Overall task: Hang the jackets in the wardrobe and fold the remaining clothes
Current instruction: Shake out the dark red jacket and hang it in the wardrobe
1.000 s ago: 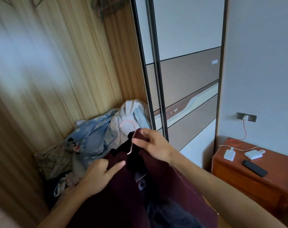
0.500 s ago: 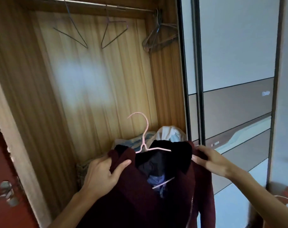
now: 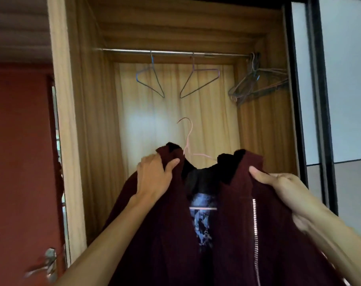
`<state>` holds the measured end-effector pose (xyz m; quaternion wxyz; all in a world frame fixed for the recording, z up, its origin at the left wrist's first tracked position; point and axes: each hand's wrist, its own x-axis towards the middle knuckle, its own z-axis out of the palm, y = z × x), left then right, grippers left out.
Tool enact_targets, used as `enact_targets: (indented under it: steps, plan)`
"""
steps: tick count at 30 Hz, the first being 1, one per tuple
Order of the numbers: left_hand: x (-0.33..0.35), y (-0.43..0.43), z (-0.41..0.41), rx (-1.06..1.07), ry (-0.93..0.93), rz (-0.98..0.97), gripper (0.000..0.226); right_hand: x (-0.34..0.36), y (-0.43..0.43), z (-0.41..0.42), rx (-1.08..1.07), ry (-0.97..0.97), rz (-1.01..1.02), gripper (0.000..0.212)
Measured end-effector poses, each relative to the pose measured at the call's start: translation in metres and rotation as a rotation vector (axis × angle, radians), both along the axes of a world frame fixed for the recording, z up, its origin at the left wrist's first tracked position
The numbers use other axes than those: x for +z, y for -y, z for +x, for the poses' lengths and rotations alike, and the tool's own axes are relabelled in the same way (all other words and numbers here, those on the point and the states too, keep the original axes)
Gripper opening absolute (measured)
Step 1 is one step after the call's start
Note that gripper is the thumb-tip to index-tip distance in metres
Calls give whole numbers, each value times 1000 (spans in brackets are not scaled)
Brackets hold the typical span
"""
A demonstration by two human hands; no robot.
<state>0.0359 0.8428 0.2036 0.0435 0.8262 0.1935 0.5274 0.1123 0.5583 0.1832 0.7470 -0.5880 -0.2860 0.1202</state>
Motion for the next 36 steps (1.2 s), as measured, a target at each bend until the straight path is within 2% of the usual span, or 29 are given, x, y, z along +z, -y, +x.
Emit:
enact_targets:
  steps: [2,5,8,10,12,15,16,18,20,22,25,27,31,33,36]
  plan:
    - [30,-12,7,84,-40,-92,65,24,-24,-5,42,-53,48,47]
    - [64,-36,9,-15,-33,-362,78,55,-61,-20,115,-11,105,64]
    - [76,-53,-6,-170,144,-577,94,80,-96,-38,108,142,104,48]
    - [79,-60,-21,-213,245,-633,92,92,-121,-47,163,198,118,38]
    - [81,-63,-35,-209,270,-662,89,98,-150,-53,198,236,149,25]
    - [89,-66,-53,-260,296,-655,88,113,-193,-65,168,231,170,29]
    - [94,-65,-57,-300,296,-648,91,120,-207,-66,134,223,176,38]
    - [104,-72,-62,-374,290,-688,103,135,-233,-67,75,189,195,59]
    - [111,-82,-64,-404,287,-724,112,148,-254,-68,46,194,215,59]
    - [112,-83,-64,-319,248,-713,105,161,-272,-70,38,216,242,53]
    - [110,-84,-53,-187,231,-673,92,184,-290,-73,-28,255,271,69]
    - [115,-90,-45,-135,291,-612,83,200,-300,-73,-80,300,273,69]
    - [133,-108,-38,-104,443,-462,63,231,-316,-66,-123,372,283,52]
    - [139,-112,-35,-109,468,-394,59,247,-321,-61,-139,396,301,46]
    - [148,-115,-30,-171,484,-351,66,270,-327,-55,-153,408,339,56]
